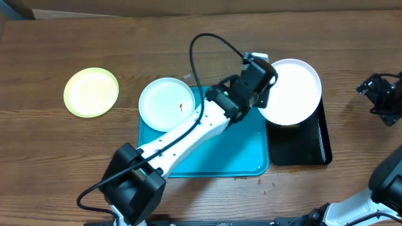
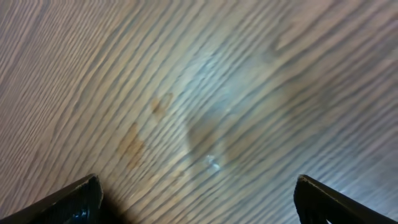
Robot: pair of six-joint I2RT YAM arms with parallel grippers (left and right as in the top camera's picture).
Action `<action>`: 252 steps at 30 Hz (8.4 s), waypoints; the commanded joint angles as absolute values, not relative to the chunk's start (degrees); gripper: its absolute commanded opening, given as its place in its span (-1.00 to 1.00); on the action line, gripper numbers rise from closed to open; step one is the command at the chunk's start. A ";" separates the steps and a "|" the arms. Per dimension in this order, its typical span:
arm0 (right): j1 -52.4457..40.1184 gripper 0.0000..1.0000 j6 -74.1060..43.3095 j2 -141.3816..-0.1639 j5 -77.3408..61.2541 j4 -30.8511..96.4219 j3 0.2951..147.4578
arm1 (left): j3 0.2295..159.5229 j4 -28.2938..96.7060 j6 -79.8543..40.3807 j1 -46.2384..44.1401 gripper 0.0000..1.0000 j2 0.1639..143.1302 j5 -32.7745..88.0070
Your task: Clean dirty plates on tray and stack at the side
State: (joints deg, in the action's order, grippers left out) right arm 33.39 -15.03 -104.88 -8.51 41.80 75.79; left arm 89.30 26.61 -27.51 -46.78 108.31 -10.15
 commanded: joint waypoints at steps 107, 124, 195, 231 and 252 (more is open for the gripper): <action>33.78 1.00 -15.44 -104.90 -9.10 41.63 76.99 | 90.65 49.25 -25.02 31.00 0.64 116.40 26.46; 33.78 1.00 -15.44 -104.90 -9.10 41.63 76.99 | 90.48 65.58 -16.86 9.17 0.25 111.26 14.02; 33.78 1.00 -15.44 -104.90 -9.10 41.63 76.99 | 78.26 47.40 -24.82 -0.80 -0.92 112.18 -3.38; 33.78 1.00 -15.44 -104.90 -9.10 41.63 76.99 | 76.93 54.37 -21.02 -15.79 -0.25 112.18 10.81; 33.78 1.00 -15.44 -104.90 -9.10 41.63 76.99 | 71.40 45.58 -22.92 -19.11 -0.83 112.18 6.57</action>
State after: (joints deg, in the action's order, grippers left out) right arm 33.76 -15.00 -104.88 -8.80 41.82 75.79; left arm 72.55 46.41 -22.35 -18.79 112.18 9.39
